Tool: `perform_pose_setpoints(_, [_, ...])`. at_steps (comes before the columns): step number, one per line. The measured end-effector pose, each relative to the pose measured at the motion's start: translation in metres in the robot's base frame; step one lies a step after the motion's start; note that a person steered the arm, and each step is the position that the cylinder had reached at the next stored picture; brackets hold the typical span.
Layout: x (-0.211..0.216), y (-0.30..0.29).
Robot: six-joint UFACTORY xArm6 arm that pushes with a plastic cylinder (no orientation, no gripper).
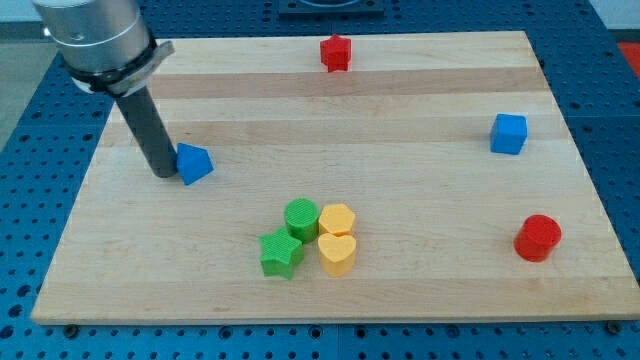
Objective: Move the triangle to the center of the board
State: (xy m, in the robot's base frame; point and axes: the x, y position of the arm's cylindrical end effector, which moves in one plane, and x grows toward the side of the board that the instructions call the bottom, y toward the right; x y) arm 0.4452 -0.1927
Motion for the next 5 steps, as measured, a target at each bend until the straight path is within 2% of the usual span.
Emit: perform_pose_setpoints(5, [-0.011, 0.144])
